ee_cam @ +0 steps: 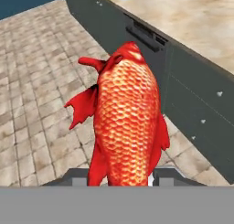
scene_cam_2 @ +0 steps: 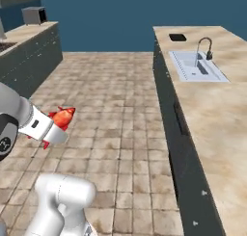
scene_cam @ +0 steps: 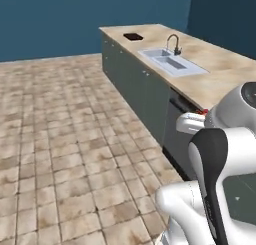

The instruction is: Take the fish out of the fridge, briefly rinse it in the sink, and place it on the tray next to the sink.

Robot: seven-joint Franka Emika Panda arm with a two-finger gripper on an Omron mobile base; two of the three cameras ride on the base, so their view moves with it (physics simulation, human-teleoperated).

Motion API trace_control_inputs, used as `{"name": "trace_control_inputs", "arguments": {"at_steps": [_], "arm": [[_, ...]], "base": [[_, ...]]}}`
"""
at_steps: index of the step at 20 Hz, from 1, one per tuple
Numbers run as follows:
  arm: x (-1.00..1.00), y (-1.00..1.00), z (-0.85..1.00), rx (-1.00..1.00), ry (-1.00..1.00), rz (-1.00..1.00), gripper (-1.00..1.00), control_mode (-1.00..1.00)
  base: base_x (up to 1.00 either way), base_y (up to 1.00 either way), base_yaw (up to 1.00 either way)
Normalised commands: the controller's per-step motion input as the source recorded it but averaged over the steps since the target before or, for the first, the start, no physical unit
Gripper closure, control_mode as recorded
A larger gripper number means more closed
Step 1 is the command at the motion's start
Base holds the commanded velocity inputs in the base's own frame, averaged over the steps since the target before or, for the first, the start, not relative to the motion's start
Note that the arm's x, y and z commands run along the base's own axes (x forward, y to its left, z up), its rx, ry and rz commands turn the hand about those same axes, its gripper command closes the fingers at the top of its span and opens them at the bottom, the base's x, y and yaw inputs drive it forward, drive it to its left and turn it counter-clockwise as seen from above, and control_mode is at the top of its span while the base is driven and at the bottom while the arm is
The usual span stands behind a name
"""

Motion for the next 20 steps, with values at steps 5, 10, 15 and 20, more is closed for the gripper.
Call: {"name": "trace_control_inputs", "arguments": {"at_steps": [5,10,15,20], "arm": [[0.00,0.00,0.00,0.00,0.00,0.00,1.00,1.00],[0.00,0.00,0.00,0.00,0.00,0.00,1.00,1.00],[0.00,0.00,0.00,0.00,0.00,0.00,1.00,1.00],[0.00,0.00,0.00,0.00,0.00,0.00,1.00,1.00]], "base": [[1.00,0.77,-0.62],[0.94,0.80,-0.61],[0.75,0.99,-0.58],[0.66,1.00,-0.57]]}}
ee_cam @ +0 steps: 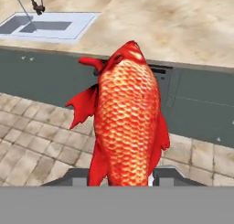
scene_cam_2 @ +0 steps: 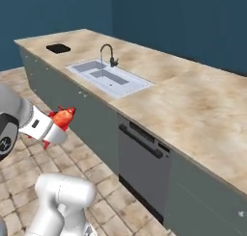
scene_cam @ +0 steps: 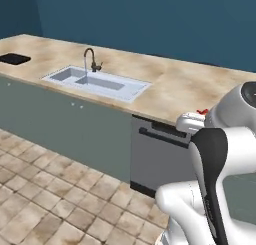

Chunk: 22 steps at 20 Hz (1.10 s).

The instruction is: Take the fish out of the fridge, briefly rinse it in the sink, and place it on the tray next to the sink.

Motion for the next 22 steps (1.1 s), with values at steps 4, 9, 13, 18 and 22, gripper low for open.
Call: {"name": "trace_control_inputs", "arguments": {"at_steps": [4,9,13,18,22], "arm": [[0.00,0.00,0.00,0.00,0.00,0.00,1.00,1.00],[0.00,0.00,0.00,0.00,0.00,0.00,1.00,1.00],[0.00,0.00,0.00,0.00,0.00,0.00,1.00,1.00],[0.00,0.00,0.00,0.00,0.00,0.00,1.00,1.00],[0.00,0.00,0.00,0.00,0.00,0.00,1.00,1.00]], "base": [[0.54,1.00,-0.56],[0.37,1.00,-0.54],[0.21,1.00,-0.50],[0.14,1.00,-0.50],[0.18,1.00,-0.51]]}}
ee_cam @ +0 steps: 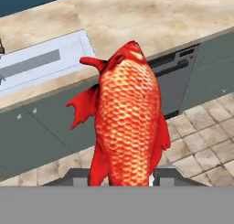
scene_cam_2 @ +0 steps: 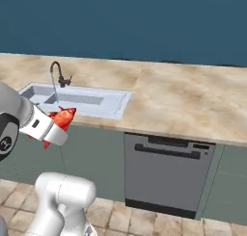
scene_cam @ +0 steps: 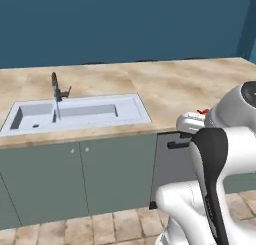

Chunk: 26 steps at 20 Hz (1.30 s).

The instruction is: Take the fish out of the fridge, briefly rinse it in the sink, and place it on the tray next to the sink.

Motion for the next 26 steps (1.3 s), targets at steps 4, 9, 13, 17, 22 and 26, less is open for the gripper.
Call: {"name": "trace_control_inputs", "arguments": {"at_steps": [4,9,13,17,22,26], "arm": [[0.00,0.00,0.00,0.00,0.00,0.00,1.00,1.00],[0.00,0.00,0.00,0.00,0.00,0.00,1.00,1.00],[0.00,0.00,0.00,0.00,0.00,0.00,1.00,1.00],[0.00,0.00,0.00,0.00,0.00,0.00,1.00,1.00],[0.00,0.00,0.00,0.00,0.00,0.00,1.00,1.00],[0.00,0.00,0.00,0.00,0.00,0.00,1.00,1.00]], "base": [[0.15,1.00,-0.48],[0.09,0.93,-0.33],[0.00,0.32,0.21],[0.03,-0.08,0.30],[0.61,-0.07,0.02],[1.00,0.00,-0.01]]}}
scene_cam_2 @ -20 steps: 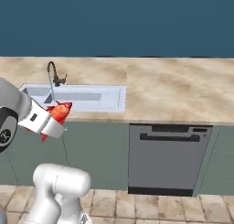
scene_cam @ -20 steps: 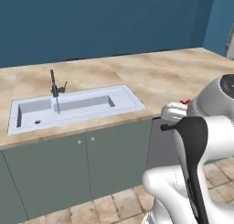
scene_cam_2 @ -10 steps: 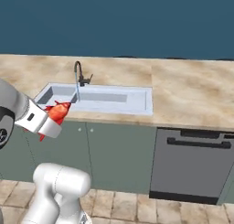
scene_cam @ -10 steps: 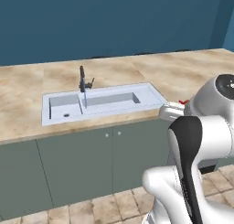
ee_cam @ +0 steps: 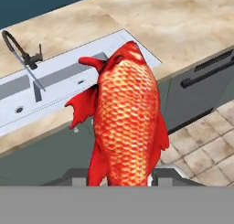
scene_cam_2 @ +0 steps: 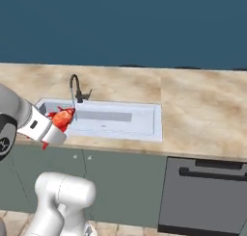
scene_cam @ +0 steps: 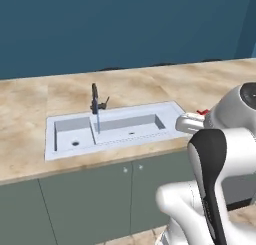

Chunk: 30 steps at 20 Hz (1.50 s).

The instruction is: Take the fish out of the fridge, briefly rinse it in the sink, and place it on the tray next to the sink.

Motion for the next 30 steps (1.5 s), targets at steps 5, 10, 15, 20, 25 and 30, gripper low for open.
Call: {"name": "trace_control_inputs", "arguments": {"at_steps": [5,10,15,20,25,30], "arm": [[0.00,0.00,0.00,0.00,0.00,0.00,1.00,1.00],[0.00,0.00,0.00,0.00,0.00,0.00,1.00,1.00],[0.00,0.00,0.00,0.00,0.00,0.00,1.00,1.00],[0.00,0.00,0.00,0.00,0.00,0.00,1.00,1.00],[0.00,0.00,0.00,0.00,0.00,0.00,1.00,1.00],[0.00,0.00,0.00,0.00,0.00,0.00,1.00,1.00]], "base": [[0.96,0.00,-0.05],[0.82,0.00,-0.02],[0.47,0.00,0.00],[-0.14,0.00,0.01],[0.00,0.00,0.02],[-0.30,-0.02,0.00]]}}
